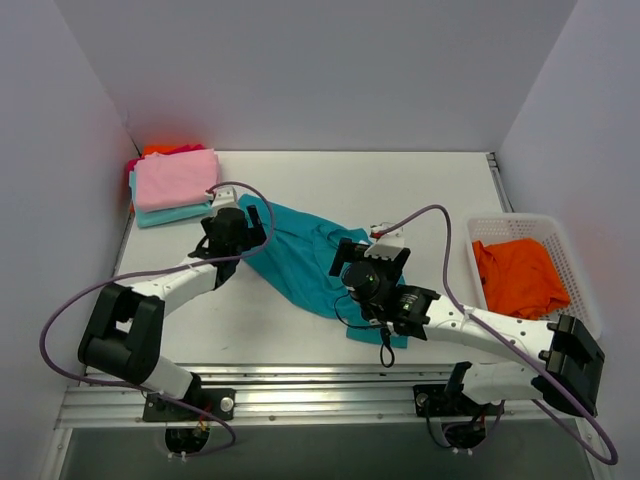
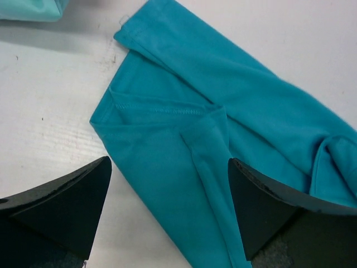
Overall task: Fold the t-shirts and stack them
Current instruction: Flatten out the tshirt
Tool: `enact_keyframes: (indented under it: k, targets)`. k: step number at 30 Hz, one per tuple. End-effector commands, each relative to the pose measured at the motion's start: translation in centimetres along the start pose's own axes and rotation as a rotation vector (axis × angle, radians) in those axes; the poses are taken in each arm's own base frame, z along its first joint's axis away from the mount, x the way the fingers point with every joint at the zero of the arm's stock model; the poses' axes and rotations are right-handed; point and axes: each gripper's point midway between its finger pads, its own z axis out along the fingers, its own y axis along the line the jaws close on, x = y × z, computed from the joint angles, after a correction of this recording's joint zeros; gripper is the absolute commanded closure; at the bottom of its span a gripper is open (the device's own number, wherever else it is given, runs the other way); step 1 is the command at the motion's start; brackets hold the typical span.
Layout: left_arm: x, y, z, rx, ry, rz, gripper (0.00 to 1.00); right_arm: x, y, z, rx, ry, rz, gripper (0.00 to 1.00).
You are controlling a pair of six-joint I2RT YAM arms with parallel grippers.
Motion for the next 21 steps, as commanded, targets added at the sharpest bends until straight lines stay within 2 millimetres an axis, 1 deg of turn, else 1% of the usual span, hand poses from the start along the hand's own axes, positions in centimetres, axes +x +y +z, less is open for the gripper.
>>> enact_keyframes:
  k: [1, 2, 3, 4, 6, 7, 8, 9, 10, 12, 13, 21]
  targets:
    - [-3.3, -2.4, 1.9, 0.145, -0.072, -0.088, 0.07, -1.6, -1.4, -0.5, 0.055, -0.064, 0.032, 0.0]
    - [-3.1, -3.0, 2.3, 0.186, -0.061, -0.092, 0.08, -1.7, -1.6, -0.5, 0.059, -0.068, 0.033, 0.0]
    - [-3.5, -3.2, 2.8, 0.207, -0.078, -0.108, 0.08, -1.8, -1.6, -0.5, 0.061, -0.071, 0.032, 0.0]
    - [-2.3, -3.2, 3.7, 0.214, -0.051, -0.121, 0.1, -1.9, -1.7, -0.4, 0.07, -0.076, 0.026, 0.0]
    - [-1.9, -3.8, 4.6, 0.257, -0.037, -0.149, 0.12, -1.9, -2.0, -0.2, 0.087, -0.08, 0.018, 0.0]
    - [-0.6, -3.8, 5.5, 0.258, -0.001, -0.165, 0.12, -1.8, -2.3, -0.1, 0.101, -0.079, 0.01, 0.0]
    - [-0.6, -4.2, 5.9, 0.276, 0.003, -0.176, 0.17, -1.9, -2.6, -0.1, 0.117, -0.086, 0.008, 0.0]
    - [-0.1, -4.8, 6.4, 0.313, 0.012, -0.191, 0.19, -1.8, -2.8, 0.1, 0.128, -0.084, 0.001, 0.0]
    - [0.4, -4.7, 6.7, 0.307, 0.025, -0.194, 0.19, -1.8, -2.8, 0.1, 0.128, -0.083, 0.003, 0.0]
    - [0.8, -4.8, 7.0, 0.314, 0.025, -0.203, 0.22, -1.9, -3.2, 0.3, 0.144, -0.088, 0.003, 0.0]
    - [1.3, -4.7, 7.3, 0.309, 0.035, -0.206, 0.23, -1.9, -3.3, 0.3, 0.146, -0.088, 0.005, 0.0]
    - [1.7, -4.3, 7.5, 0.296, 0.026, -0.218, 0.28, -1.3, -3.5, 1.2, 0.165, -0.075, -0.007, 0.0]
